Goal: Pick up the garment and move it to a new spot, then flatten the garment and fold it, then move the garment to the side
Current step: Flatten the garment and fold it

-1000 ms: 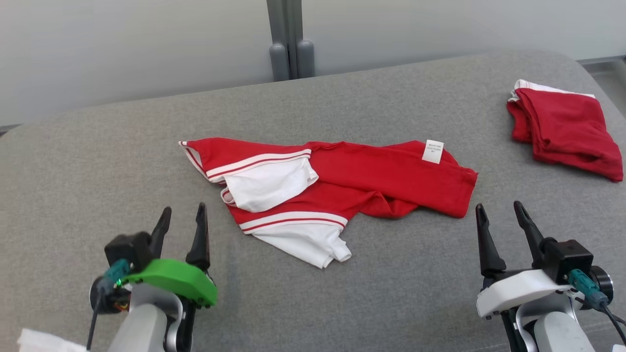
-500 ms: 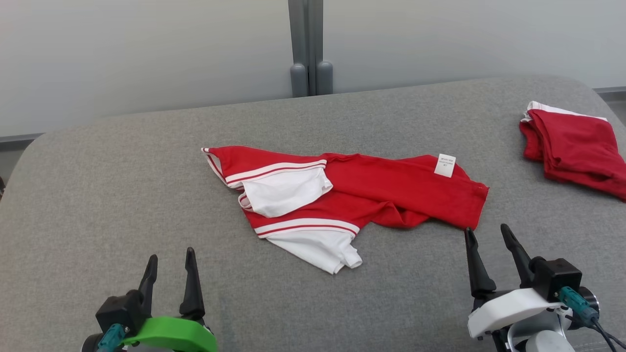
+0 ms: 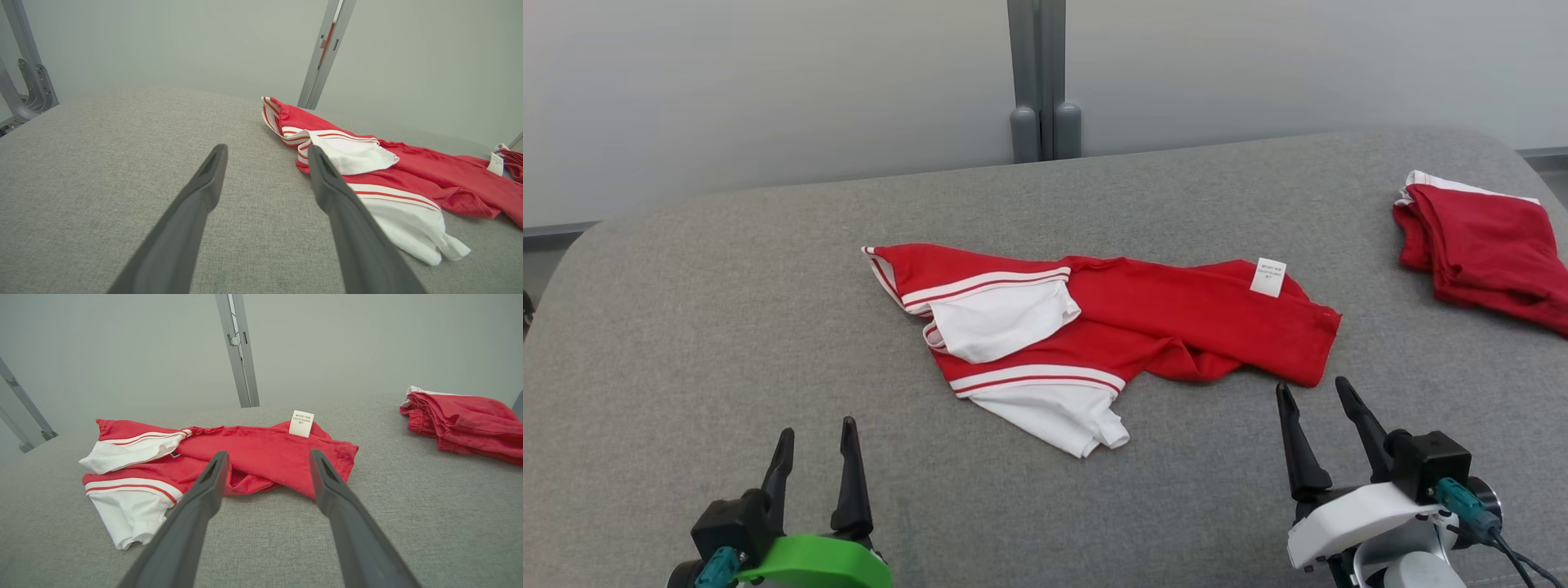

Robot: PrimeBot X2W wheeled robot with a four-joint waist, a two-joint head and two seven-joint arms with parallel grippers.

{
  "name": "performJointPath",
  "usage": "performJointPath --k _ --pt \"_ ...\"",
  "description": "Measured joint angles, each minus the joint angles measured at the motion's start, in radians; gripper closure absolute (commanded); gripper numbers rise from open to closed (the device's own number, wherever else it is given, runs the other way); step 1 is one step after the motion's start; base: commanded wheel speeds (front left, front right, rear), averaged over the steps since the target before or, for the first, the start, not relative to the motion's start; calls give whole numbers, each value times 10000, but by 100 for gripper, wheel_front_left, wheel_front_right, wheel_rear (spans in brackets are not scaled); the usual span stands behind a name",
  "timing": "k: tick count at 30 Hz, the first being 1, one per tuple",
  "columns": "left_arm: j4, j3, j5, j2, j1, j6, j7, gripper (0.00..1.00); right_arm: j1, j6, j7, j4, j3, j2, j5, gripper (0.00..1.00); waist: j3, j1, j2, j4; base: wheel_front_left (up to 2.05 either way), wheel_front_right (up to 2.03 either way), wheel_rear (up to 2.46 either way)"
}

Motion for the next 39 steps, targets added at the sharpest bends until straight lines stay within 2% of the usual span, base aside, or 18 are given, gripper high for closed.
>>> performJointPath --k 8,14,17,23,30,39 --pt "46 10 31 -15 -1 -88 -2 0 -10 0 0 -2 4 0 -31 0 11 0 0 -21 0 0 0" --pt "514 -529 209 -25 -440 -303 81 0 -128 0 -2 -29 215 2 -56 0 164 0 0 -184 0 0 0" --pt "909 -846 173 -36 -1029 -468 270 0 -226 0 -4 -36 301 -2 -59 0 325 0 0 -365 0 0 0" --pt "2150 -1187 -460 -46 -2220 -512 523 0 -486 0 -8 -52 391 -2 -127 0 732 0 0 -944 0 0 0" --pt "3643 -1095 -1049 -52 -3240 -556 451 0 -657 0 -10 -96 407 -6 -134 0 1274 1 0 -1633 0 0 0" --pt "4546 -955 -1475 -54 -3848 -610 140 0 -744 0 -10 -105 372 -6 -88 0 1768 1 0 -2089 0 0 0"
